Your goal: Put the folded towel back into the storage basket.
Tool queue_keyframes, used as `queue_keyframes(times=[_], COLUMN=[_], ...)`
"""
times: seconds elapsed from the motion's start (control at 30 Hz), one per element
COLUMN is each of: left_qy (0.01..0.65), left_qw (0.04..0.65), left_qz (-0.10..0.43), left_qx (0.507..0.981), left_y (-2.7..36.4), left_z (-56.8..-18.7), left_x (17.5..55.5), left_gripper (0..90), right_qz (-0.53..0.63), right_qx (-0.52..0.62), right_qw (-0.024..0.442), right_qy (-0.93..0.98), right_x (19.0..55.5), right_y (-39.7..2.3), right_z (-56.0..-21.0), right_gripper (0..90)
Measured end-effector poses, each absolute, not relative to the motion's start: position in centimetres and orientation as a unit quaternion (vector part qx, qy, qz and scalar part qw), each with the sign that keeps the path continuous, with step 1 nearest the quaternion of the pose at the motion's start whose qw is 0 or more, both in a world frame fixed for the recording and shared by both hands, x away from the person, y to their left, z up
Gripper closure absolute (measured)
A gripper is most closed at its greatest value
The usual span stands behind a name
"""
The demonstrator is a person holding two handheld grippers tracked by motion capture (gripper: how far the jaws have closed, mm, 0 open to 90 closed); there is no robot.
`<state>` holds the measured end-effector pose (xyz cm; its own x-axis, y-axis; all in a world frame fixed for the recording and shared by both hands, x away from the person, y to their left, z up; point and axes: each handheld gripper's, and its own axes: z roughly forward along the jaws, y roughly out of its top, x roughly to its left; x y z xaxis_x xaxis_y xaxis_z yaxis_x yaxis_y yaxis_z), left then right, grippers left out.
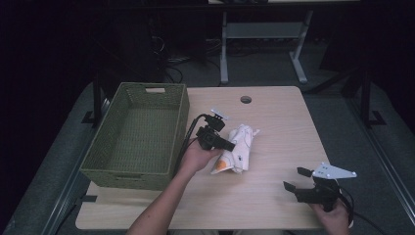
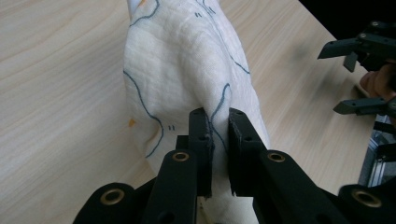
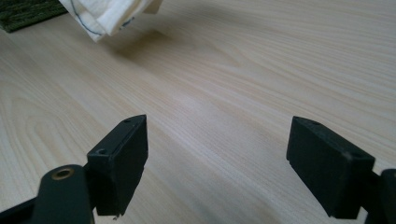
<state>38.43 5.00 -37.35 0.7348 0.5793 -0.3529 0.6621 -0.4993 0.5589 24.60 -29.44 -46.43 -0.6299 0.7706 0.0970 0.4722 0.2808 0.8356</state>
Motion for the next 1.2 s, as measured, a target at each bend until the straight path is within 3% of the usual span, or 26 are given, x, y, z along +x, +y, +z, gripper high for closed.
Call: queue_keyframes(times=[1.2], left_qy=[0.359], left_qw=[0.396], left_qz=[-0.067], left_qx=[0.843], left_y=[10.8], left_z=[-32.4], left_x=[38.2], left_gripper=[82.2], right_qz=[0.445], right_qx=[0.41], right_qw=[0.172], right_qy=[0.777], right_x=[24.8], right_y=[-29.5], right_z=[-46.7], right_gripper=[20.1])
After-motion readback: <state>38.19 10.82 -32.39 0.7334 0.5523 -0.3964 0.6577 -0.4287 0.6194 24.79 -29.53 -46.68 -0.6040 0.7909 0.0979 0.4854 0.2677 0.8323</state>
